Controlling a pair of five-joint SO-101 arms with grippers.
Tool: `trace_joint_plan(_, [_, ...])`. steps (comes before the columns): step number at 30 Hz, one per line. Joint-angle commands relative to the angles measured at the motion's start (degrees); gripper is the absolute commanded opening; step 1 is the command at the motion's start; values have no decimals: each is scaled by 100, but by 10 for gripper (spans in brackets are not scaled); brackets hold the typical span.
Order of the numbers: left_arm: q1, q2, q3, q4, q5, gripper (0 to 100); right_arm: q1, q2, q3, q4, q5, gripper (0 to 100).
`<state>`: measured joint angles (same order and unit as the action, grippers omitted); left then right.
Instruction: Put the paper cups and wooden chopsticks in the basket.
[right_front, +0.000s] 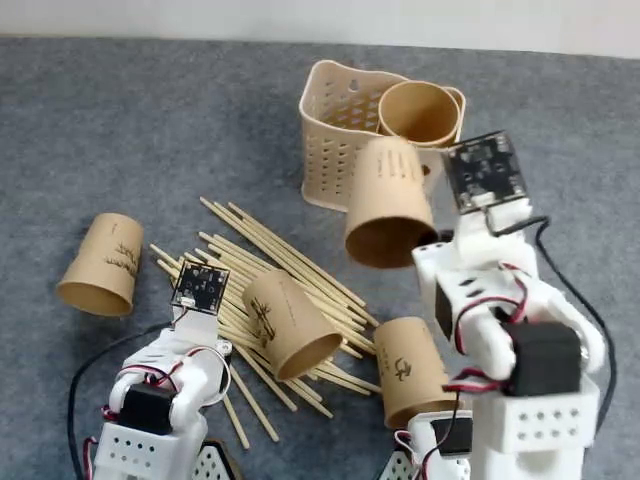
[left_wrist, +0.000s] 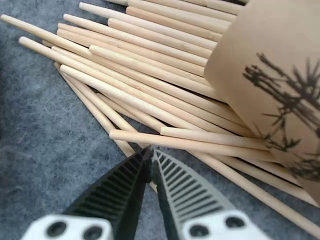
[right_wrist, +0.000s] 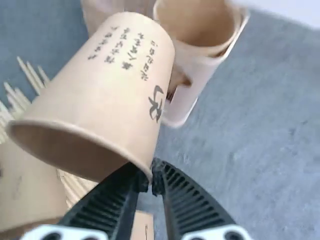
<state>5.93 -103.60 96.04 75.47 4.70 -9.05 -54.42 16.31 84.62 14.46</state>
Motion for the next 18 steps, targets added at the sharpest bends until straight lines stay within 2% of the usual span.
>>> trace_joint_plan(1, [66, -57, 110, 26, 35, 6, -22, -48, -716, -13, -149, 8])
trace_joint_plan(8, [66, -57, 110, 26, 35, 6, -4, 848, -1473, -84, -158, 9])
trace_joint_plan(14, [66, -57, 110, 26, 35, 6, 462, 1736, -2396, -66, -466, 9])
trace_joint_plan(18, [66, -57, 110, 26, 35, 6, 488, 2211, -2862, -40, -475, 9])
